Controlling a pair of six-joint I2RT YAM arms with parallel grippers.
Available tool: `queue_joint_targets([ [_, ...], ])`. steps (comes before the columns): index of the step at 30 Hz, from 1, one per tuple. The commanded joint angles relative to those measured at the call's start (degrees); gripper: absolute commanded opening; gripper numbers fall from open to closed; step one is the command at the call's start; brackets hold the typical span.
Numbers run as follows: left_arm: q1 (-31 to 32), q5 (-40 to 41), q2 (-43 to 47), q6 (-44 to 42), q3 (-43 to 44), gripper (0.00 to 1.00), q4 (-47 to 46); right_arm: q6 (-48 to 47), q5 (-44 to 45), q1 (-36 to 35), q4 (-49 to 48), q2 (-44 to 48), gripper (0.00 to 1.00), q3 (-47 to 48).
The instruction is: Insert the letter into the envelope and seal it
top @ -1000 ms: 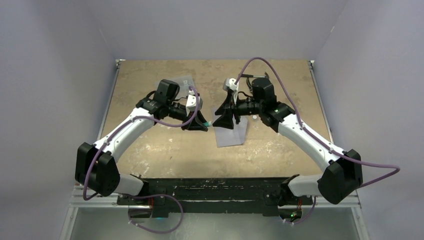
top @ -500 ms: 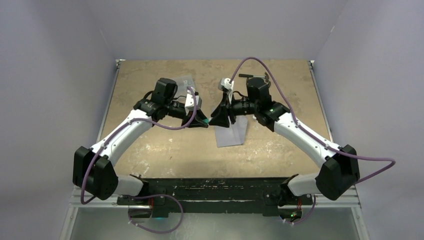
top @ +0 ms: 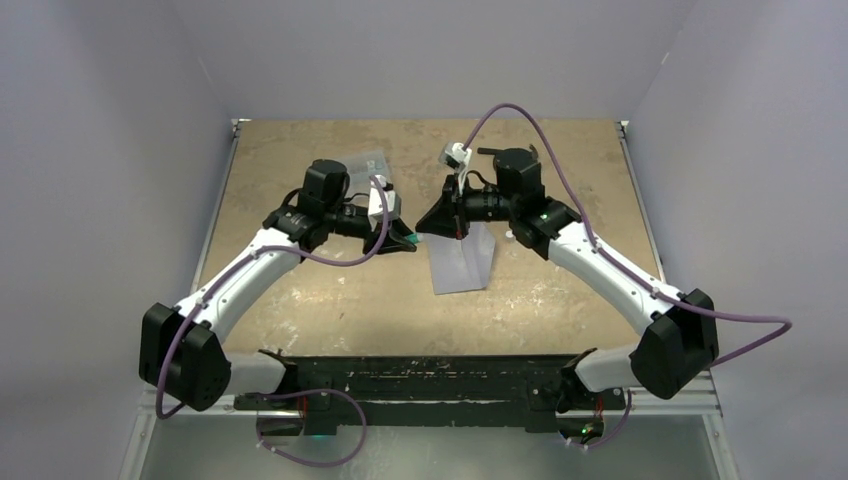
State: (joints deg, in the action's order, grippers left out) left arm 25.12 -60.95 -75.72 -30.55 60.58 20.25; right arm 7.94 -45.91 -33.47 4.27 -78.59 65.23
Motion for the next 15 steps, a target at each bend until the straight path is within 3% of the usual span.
queue_joint_targets([
  [1, -0.3, 2.1, 4.9, 5.7, -1.8, 0.00, -12.0, 3.7, 2.3, -0.1, 0.6, -1.0, 0.04, 3.7],
  [5, -0.3, 8.6, 7.8, 8.1, -5.0, 0.00, -18.1, 9.3, 4.4, -0.1, -0.4, -2.3, 0.00, 4.5],
  [7, -0.3, 9.0, 8.4, 8.4, -5.4, 0.00, -19.0, 10.9, 5.3, -0.2, -1.0, -2.2, 0.10, 4.6],
  [11, -0.3, 8.5, 7.1, 7.9, -4.5, 0.00, -16.3, 12.2, 4.7, -0.2, -2.9, 0.3, 0.46, 3.9],
  [13, -0.3, 9.1, 6.9, 7.9, -4.5, 0.00, -16.1, 13.2, 3.9, -0.2, -3.4, 0.9, 0.54, 4.1],
  [15, -0.3, 9.6, 6.8, 7.9, -4.2, 0.00, -16.3, 13.1, 3.9, -0.2, -3.1, 0.4, 0.56, 4.3],
])
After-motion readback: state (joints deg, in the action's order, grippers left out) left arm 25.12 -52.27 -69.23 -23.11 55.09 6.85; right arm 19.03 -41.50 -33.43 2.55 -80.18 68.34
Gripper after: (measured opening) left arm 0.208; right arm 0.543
